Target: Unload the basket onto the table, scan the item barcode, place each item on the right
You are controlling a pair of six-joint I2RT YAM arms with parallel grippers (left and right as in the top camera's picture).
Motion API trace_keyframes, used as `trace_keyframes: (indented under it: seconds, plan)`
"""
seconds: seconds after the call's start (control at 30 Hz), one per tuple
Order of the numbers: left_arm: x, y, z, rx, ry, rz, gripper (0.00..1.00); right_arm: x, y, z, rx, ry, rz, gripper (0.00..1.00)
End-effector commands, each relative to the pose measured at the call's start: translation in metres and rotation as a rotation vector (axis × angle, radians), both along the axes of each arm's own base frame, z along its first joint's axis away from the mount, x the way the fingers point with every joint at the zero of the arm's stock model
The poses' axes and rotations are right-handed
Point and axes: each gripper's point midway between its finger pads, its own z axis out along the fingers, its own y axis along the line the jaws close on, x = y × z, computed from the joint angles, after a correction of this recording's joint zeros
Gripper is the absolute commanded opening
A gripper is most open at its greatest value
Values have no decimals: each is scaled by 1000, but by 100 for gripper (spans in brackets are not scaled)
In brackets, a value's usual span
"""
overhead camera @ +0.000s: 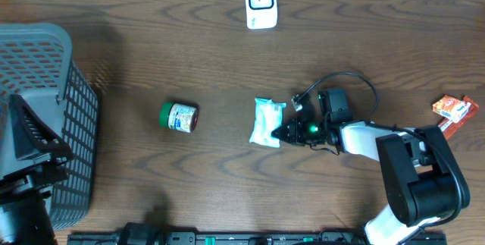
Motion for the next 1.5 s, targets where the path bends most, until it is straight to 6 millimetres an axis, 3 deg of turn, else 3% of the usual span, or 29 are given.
trace_keyframes:
  seconds: [0.0, 0.17, 0.33, 0.57, 0.77, 1.0, 1.2, 1.27, 1.33, 1.47]
  plan:
    - [-6, 2, 1, -8, -14, 10, 84, 31, -27, 2, -177, -167, -46, 2]
    - [-6, 2, 1, -8, -14, 10, 84, 38, -19, 92, -125, -437, 141, 1]
    - [-6, 2, 1, -8, -14, 10, 84, 15, -18, 162, -168, -581, 297, 2]
    - [-6, 2, 1, -8, -14, 9, 84, -36, -19, 230, -175, -695, 430, 1]
    - [-5, 2, 1, -8, -14, 9, 84, -82, -9, 278, -52, -813, 479, 1]
    - [-5, 2, 1, -8, -14, 9, 85, -107, -13, 299, -26, -860, 456, 1]
    - [-5, 2, 1, -8, -14, 9, 84, -95, -9, 295, -17, -819, 434, 1]
    - [-5, 2, 1, -8, -14, 9, 85, -77, -5, 291, -26, -815, 412, 1]
    - [-5, 2, 1, -8, -14, 9, 84, -47, -7, 284, -84, -805, 340, 1]
    - [-5, 2, 1, -8, -14, 9, 84, 39, -36, 249, -370, -765, 72, 1]
